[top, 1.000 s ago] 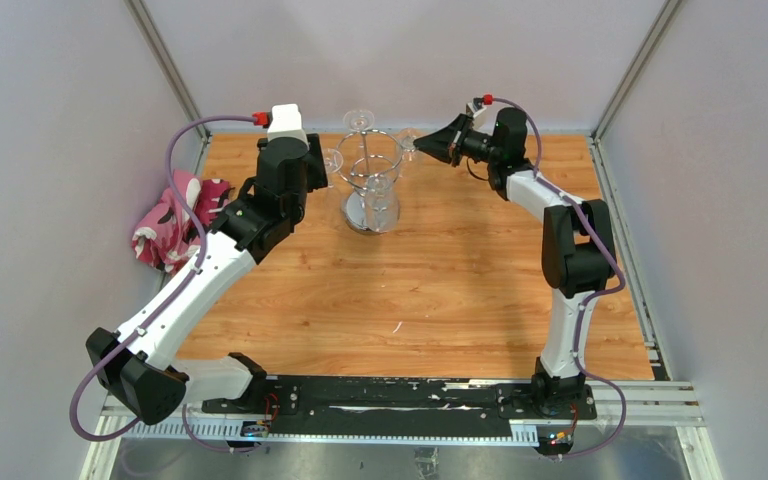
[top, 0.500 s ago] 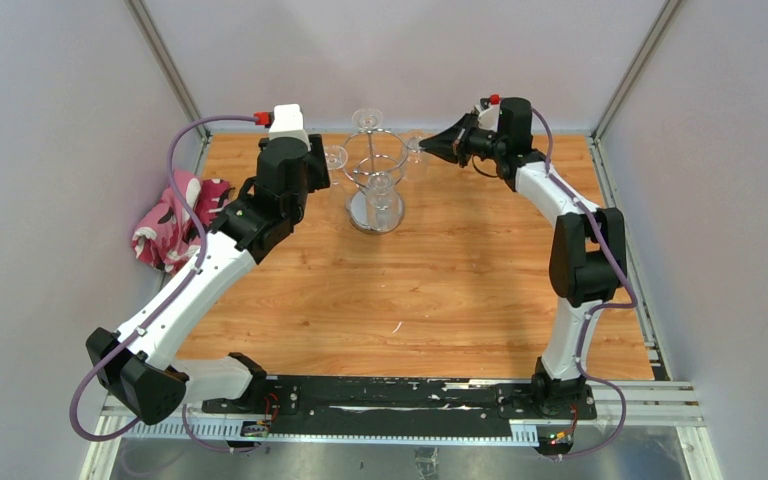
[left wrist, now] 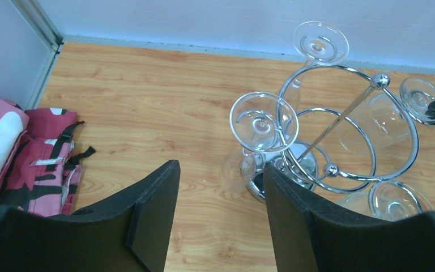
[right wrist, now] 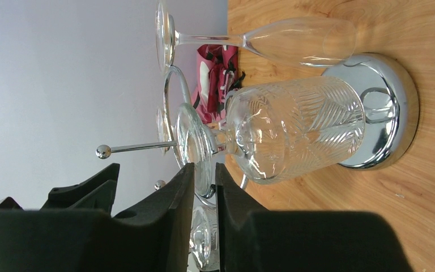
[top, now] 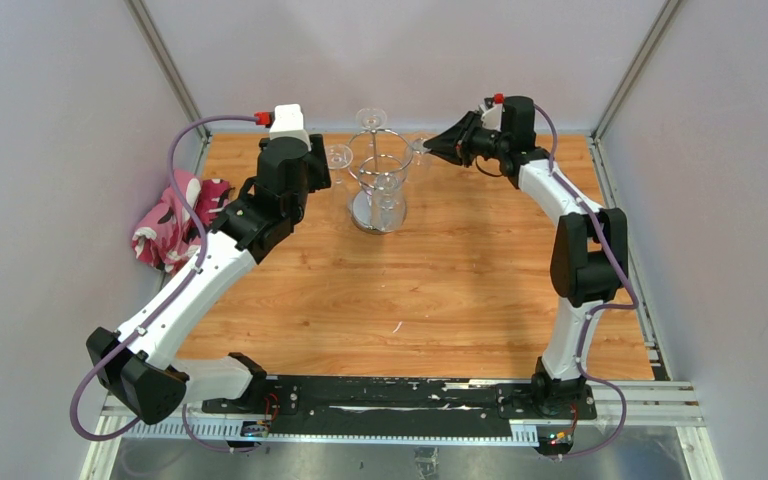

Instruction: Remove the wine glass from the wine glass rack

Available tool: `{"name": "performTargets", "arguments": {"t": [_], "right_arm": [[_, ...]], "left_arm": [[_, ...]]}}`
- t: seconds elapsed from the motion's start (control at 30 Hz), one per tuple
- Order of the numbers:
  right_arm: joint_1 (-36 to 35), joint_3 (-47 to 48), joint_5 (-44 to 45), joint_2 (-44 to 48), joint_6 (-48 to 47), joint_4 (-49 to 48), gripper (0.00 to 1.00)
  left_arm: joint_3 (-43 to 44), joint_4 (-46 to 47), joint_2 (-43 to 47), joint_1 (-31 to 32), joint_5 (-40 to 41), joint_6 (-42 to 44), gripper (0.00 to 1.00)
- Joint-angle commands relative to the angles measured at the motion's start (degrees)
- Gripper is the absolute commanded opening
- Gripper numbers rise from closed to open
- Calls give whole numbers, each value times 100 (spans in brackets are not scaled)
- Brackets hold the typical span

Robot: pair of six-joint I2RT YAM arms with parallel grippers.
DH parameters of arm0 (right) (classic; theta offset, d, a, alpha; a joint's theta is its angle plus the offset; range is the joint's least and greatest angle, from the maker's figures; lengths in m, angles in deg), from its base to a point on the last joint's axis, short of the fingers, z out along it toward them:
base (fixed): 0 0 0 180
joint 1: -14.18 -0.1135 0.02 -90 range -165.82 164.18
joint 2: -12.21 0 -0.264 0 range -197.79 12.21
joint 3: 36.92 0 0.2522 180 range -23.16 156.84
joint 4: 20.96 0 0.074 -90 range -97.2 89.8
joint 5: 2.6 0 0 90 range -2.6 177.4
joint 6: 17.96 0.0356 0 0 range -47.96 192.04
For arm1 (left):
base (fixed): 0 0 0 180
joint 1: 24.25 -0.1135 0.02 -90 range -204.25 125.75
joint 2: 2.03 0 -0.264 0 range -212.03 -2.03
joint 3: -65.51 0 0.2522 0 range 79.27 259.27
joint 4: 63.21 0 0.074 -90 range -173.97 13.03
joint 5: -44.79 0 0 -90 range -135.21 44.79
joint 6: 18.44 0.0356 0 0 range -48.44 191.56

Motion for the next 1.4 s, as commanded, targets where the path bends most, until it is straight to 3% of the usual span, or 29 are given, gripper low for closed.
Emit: {"name": "performTargets", "arguments": {"t": [0.0, 0.13, 0.3, 0.63, 1.37], "right_arm": [[156, -117, 122, 194, 48, -449, 30], [182, -173, 140, 212, 83, -612, 40], [191, -293, 165, 204, 162, -764, 36], [191, -386, 26, 72, 470, -1076, 0], [333, -751, -76, 559, 668, -1183, 0]], "left_arm": [[-8, 158, -28, 29, -32, -16, 61], [10, 170, -69, 29, -69, -20, 61], [17, 183, -91, 29, -82, -18, 61], [45, 175, -168, 25, -55, -12, 61], [3, 195, -240, 29, -157, -91, 60]]}}
